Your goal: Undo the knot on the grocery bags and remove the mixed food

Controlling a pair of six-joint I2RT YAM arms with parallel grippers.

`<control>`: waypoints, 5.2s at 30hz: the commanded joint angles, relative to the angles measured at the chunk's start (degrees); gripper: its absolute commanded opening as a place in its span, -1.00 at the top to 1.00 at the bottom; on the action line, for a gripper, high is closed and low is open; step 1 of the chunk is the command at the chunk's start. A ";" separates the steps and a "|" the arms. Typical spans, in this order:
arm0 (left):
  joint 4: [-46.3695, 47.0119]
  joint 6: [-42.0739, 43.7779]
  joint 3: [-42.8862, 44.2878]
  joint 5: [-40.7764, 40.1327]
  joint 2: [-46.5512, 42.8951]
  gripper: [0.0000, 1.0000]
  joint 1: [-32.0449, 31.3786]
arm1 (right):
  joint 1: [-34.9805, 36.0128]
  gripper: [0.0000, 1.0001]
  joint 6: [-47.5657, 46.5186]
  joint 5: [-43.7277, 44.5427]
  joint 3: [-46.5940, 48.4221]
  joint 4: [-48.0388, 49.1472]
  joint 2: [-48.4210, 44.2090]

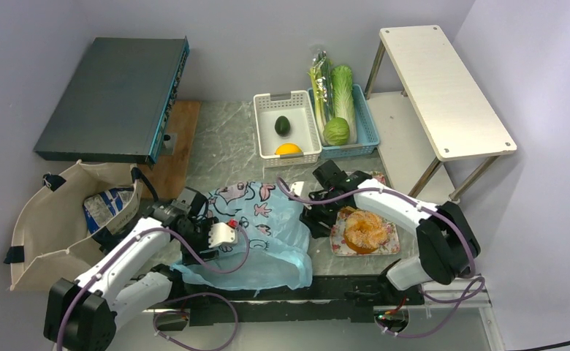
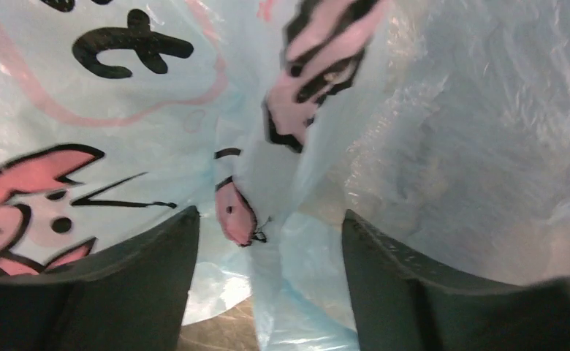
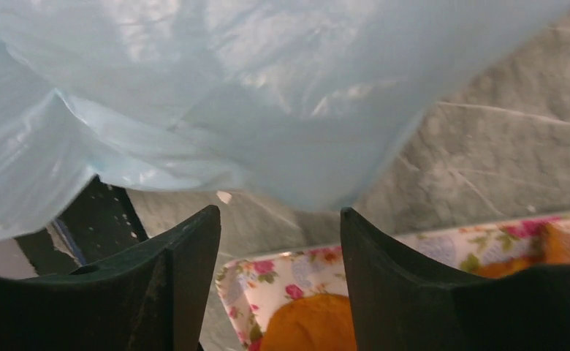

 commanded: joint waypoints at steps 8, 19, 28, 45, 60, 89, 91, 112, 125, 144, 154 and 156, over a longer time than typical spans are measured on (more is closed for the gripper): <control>-6.03 -9.70 24.27 15.33 -11.51 -0.99 1.68 | -1.64 -0.60 -0.69 -3.78 16.40 -3.69 -10.59; -5.15 -25.18 42.56 -7.44 -9.00 -0.99 25.45 | 8.03 -0.64 3.39 -3.61 13.99 7.62 -4.36; -9.86 -14.23 37.33 -18.02 -7.81 -0.99 48.85 | 12.60 -0.58 -2.43 4.97 4.03 10.94 8.32; -30.22 27.42 25.82 -0.92 -17.75 1.00 73.19 | 12.08 -0.63 4.33 0.45 17.67 6.83 2.44; -30.19 14.45 30.22 16.86 -23.46 1.00 47.53 | 11.53 -0.67 14.53 -1.81 34.50 10.89 6.89; -29.77 -2.09 27.53 29.24 -17.24 0.97 4.88 | 21.20 -0.84 21.19 -2.88 66.10 20.23 29.31; -29.74 -1.63 27.10 29.15 -16.37 0.97 3.90 | 22.25 -0.86 19.17 -2.21 67.65 20.95 31.11; -8.83 -36.26 49.60 -6.73 -20.08 -0.78 15.60 | 25.13 1.00 2.15 -5.08 38.31 27.47 20.35; -9.09 -33.95 35.68 -36.20 -22.11 -0.99 20.54 | 24.80 1.00 13.75 6.37 18.55 40.87 10.01; -13.06 -29.58 31.11 -25.44 -30.65 1.00 20.70 | 24.54 1.00 24.33 7.17 29.62 45.72 11.50; -1.11 -23.47 50.40 -15.26 -24.83 1.00 20.67 | 25.54 1.00 28.81 4.49 46.39 46.33 15.43; -1.17 -24.87 54.54 -10.73 -22.68 1.00 20.67 | 25.55 1.00 29.63 4.48 48.30 45.49 14.21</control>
